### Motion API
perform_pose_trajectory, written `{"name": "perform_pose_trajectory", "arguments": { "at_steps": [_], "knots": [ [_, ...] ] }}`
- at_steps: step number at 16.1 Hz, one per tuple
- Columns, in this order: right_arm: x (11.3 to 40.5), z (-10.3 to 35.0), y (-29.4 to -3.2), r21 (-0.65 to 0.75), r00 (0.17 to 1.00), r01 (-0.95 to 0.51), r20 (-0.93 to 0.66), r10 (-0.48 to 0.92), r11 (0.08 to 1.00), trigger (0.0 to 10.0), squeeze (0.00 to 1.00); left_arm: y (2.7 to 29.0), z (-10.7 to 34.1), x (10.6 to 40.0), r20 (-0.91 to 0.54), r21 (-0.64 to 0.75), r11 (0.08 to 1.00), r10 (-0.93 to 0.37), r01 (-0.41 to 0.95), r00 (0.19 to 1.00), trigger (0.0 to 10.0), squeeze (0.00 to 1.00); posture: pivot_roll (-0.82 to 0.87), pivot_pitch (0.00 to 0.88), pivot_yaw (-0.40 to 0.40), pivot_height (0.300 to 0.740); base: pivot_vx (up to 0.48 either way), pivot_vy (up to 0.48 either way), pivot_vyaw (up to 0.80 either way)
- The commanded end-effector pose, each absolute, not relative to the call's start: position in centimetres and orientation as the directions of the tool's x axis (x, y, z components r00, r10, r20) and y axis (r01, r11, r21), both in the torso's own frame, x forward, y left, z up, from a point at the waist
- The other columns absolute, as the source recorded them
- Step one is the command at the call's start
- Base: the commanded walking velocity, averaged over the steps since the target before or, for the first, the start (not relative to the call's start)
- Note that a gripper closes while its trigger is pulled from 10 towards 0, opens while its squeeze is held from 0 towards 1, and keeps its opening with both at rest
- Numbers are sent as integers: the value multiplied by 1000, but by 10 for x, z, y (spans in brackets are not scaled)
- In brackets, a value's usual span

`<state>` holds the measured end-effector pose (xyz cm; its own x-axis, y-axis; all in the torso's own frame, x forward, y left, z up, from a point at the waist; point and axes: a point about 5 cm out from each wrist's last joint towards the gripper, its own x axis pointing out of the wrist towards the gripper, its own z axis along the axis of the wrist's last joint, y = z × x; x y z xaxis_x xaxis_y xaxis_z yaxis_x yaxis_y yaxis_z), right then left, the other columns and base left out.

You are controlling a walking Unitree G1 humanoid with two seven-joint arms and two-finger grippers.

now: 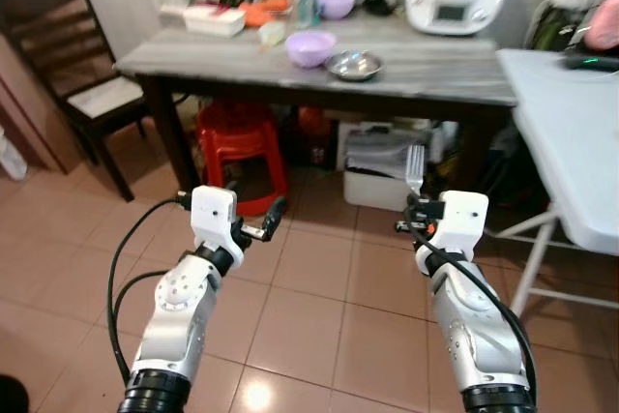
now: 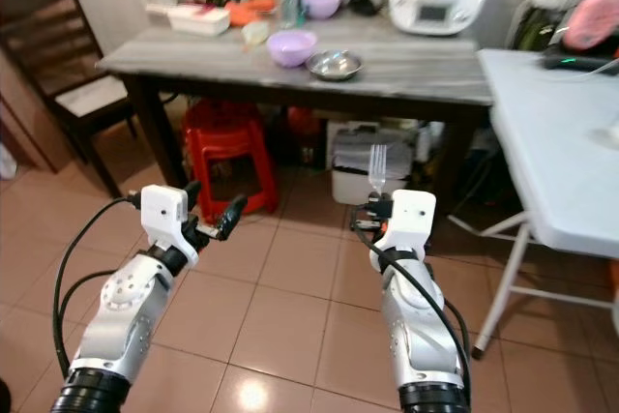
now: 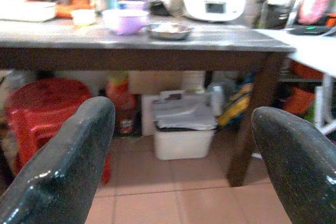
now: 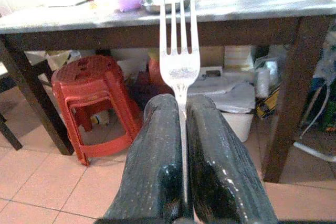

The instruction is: Setting the table

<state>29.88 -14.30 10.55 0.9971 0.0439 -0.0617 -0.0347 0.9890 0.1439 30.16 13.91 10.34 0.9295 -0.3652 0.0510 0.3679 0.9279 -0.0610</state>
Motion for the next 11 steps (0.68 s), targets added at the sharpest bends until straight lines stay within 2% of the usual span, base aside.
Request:
{"name": "perform_pose_trajectory", "arguments": {
  "at_steps": [1, 6, 11],
  "knots": [
    [301, 110, -136, 148, 997, -59, -46, 66, 987, 10000, 0, 143, 105, 303, 58, -57, 932, -354, 357, 933, 10000, 0, 11, 0, 16, 740, 398, 0, 0],
    [297, 114, -144, 140, 999, -27, -24, 30, 990, 10000, 0, 145, 104, 299, 56, -56, 936, -344, 347, 937, 10000, 0, 11, 0, 11, 740, 398, 0, 0],
    [278, 106, -172, 90, 999, 31, -37, -28, 995, 10000, 0, 159, 96, 290, 31, -45, 951, -306, 307, 951, 10000, 0, 7, 0, 16, 740, 399, 0, 0]
  ]
}}
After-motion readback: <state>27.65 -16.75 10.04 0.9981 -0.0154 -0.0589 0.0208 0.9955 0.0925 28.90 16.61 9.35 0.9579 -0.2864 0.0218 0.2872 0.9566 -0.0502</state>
